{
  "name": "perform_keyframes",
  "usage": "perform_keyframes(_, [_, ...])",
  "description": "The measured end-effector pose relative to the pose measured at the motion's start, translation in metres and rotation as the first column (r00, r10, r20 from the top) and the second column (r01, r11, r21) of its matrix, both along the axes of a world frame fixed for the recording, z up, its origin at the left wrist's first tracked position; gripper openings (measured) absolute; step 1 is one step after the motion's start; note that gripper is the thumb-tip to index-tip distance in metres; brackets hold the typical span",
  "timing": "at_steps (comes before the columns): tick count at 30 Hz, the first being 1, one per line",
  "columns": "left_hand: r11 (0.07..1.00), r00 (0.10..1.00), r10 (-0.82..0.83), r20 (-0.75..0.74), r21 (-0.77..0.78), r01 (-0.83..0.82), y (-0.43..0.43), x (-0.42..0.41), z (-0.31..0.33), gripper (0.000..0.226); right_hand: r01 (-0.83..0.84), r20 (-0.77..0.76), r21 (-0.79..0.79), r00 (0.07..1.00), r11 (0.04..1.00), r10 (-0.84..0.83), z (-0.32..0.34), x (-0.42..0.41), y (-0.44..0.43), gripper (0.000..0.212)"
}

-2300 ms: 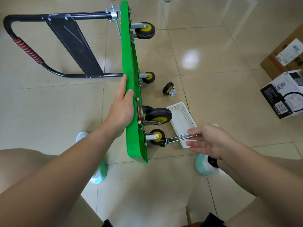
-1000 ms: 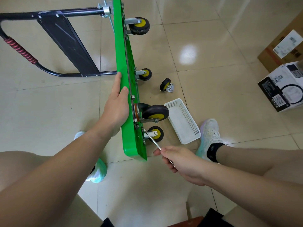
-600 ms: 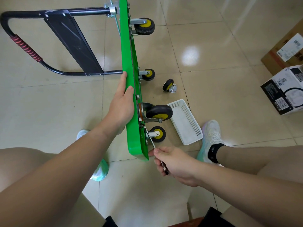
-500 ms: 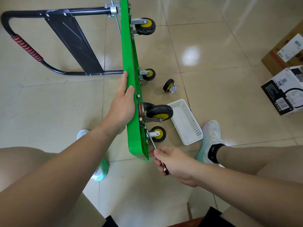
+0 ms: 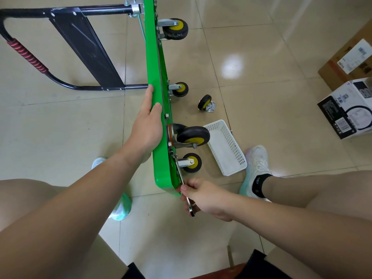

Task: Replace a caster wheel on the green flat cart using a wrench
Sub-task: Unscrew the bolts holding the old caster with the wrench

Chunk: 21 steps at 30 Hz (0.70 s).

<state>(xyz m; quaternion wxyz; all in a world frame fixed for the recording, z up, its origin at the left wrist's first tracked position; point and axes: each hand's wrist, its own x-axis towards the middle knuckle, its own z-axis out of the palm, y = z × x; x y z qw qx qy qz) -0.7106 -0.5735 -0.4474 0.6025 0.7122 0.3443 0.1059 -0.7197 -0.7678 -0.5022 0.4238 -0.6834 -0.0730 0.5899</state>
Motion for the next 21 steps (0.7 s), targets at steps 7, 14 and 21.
perform_keyframes(7, [1.000,1.000,-0.006,-0.007,0.002,0.006,0.000,-0.001,-0.001,0.057,-0.086,0.148,-0.057,0.985,0.995,0.093,0.000,0.002,0.007,0.019])
perform_keyframes(14, [1.000,1.000,-0.002,-0.002,-0.003,0.002,0.002,0.000,-0.002,0.057,-0.150,0.244,-0.075,0.956,0.986,0.164,-0.001,0.003,0.013,0.013])
perform_keyframes(21, [1.000,1.000,-0.011,-0.011,-0.004,0.011,0.001,-0.001,0.000,0.057,-0.239,0.301,-0.057,0.922,0.969,0.245,-0.007,0.015,0.012,0.012])
